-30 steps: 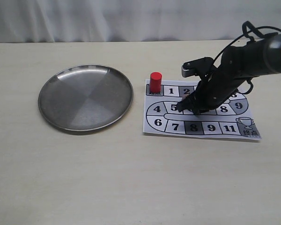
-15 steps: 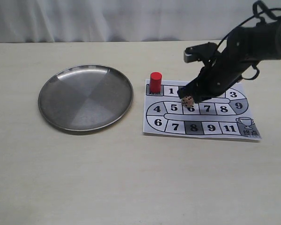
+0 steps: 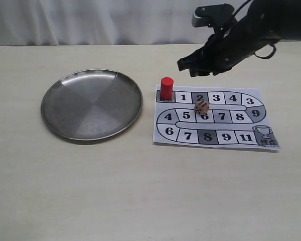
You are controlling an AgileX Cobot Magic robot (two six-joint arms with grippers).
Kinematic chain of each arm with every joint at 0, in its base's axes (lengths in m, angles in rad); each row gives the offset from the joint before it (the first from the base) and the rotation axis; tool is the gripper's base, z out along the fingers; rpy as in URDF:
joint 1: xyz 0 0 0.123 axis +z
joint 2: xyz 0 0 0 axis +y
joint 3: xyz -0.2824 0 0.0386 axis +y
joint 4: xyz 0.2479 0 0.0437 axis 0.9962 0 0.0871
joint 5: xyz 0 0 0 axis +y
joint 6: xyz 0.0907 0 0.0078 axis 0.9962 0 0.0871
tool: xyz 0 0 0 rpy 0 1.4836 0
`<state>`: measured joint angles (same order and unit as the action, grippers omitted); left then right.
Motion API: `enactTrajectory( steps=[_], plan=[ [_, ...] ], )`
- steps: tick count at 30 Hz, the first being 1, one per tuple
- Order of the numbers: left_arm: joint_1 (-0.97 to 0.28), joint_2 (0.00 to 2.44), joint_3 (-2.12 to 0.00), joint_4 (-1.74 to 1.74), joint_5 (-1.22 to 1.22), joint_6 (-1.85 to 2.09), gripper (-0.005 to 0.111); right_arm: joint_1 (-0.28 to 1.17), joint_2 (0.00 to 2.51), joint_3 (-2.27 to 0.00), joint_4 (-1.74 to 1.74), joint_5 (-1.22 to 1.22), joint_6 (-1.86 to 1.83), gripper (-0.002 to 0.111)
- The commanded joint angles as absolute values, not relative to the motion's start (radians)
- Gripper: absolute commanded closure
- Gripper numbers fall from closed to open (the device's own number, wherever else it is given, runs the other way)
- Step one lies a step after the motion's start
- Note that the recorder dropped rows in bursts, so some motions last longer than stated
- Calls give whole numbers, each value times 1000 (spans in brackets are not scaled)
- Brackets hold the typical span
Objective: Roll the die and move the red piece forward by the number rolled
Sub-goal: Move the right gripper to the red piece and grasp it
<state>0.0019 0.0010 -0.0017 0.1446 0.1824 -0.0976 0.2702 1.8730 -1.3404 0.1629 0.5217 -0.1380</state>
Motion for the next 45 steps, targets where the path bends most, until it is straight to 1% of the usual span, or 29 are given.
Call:
enactTrajectory(
  steps=[1, 4, 6, 17, 21, 24, 26, 28, 35, 41, 45],
  plan=[
    [-1, 0, 0, 145, 174, -99, 107, 328, 1912, -1349, 167, 365, -134, 45],
    [-1, 0, 0, 145, 174, -99, 107, 353, 1955, -1365, 167, 309, -134, 32],
    [-1, 0, 0, 145, 174, -99, 107, 363, 1989, -1389, 167, 303, -138, 28],
    [-1, 0, 0, 145, 174, -99, 107, 359, 2211, -1601, 165, 300, -138, 28],
    [-1, 0, 0, 145, 174, -99, 107, 355, 2264, -1641, 165, 300, -146, 28],
    [-1, 0, 0, 145, 174, -99, 107, 348, 2282, -1647, 165, 294, -153, 31],
    [-1, 0, 0, 145, 174, -99, 107, 343, 2289, -1649, 165, 291, -153, 36],
    [-1, 0, 0, 145, 174, -99, 107, 339, 2289, -1649, 165, 295, -160, 43],
    [-1, 0, 0, 145, 174, -99, 107, 337, 2289, -1649, 165, 340, -165, 79],
    [-1, 0, 0, 145, 174, -99, 107, 337, 2289, -1649, 165, 349, -165, 104],
    [-1, 0, 0, 145, 174, -99, 107, 337, 2289, -1649, 165, 349, -165, 104]
  ],
)
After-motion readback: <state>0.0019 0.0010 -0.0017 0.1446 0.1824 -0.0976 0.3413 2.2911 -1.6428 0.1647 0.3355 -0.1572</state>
